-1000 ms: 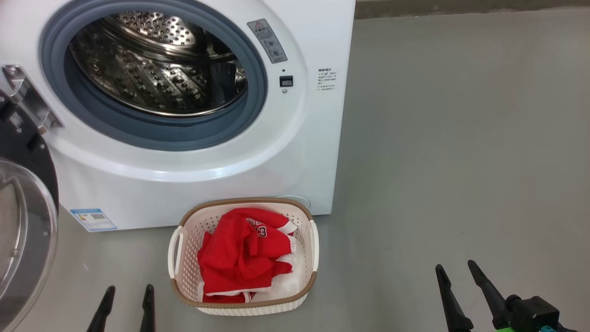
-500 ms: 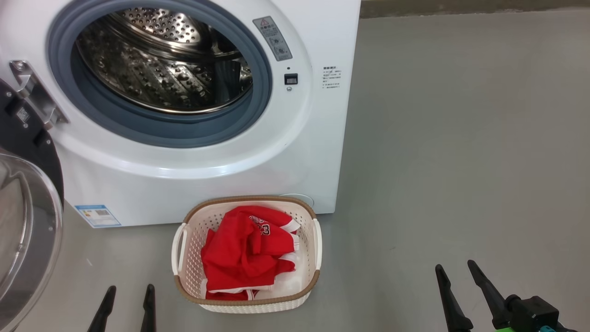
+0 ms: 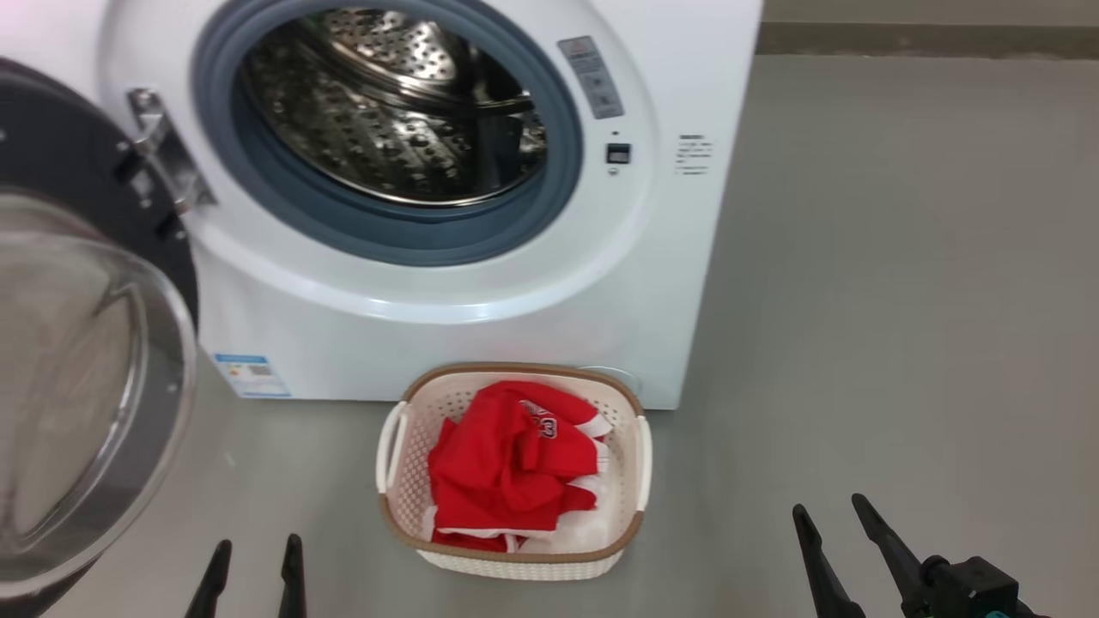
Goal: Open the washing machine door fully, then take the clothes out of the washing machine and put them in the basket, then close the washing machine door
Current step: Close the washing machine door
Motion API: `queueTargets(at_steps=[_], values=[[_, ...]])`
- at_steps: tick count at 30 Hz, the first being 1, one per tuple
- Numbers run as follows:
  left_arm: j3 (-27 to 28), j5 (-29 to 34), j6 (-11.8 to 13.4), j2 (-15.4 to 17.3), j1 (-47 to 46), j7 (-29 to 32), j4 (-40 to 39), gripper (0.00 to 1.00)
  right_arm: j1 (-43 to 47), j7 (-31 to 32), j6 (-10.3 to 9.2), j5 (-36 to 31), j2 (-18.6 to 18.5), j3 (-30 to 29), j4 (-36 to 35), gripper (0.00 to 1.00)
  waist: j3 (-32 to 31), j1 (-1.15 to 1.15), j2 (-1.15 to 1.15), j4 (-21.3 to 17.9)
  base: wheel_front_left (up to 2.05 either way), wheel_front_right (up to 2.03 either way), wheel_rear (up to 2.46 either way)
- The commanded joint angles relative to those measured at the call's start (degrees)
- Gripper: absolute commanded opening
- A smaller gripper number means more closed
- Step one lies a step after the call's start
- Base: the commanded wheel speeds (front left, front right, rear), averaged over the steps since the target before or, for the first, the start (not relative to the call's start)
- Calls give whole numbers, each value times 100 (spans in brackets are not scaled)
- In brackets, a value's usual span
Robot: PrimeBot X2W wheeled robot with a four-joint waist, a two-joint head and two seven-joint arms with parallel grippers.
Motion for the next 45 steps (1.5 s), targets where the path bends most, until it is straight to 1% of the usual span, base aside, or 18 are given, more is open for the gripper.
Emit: queueTargets(at_steps=[1, 10, 19, 23, 31, 38, 45], values=[[141, -41, 64, 32, -38, -46, -164, 100, -136, -37, 28, -50, -105, 156, -107, 100, -72, 0, 0, 378, 0, 0, 0], [62, -113, 206, 32, 73, -46, -77, 100, -181, -37, 28, 19, -240, 356, 4, 100, -234, 0, 0, 1358, 0, 0, 0], [36, -140, 266, 32, 121, -46, -10, 100, -256, -37, 28, 86, -225, 566, 70, 100, -309, 0, 0, 2131, 0, 0, 0], [120, -261, 342, 32, 140, -46, -47, 100, -442, -37, 28, 94, -255, 761, 137, 100, -225, 0, 0, 2243, 0, 0, 0], [160, -449, 490, 32, 233, -46, -193, 100, -794, -37, 28, 187, -340, 1087, 331, 100, -154, 0, 0, 2332, 0, 0, 0], [129, -507, 548, 32, 285, -46, -246, 100, -874, -37, 28, 239, -370, 1171, 390, 100, -158, 0, 0, 2334, 0, 0, 0], [130, -492, 524, 32, 285, -46, -246, 100, -826, -37, 28, 263, -366, 1141, 387, 100, -204, 0, 0, 2308, 0, 0, 0]])
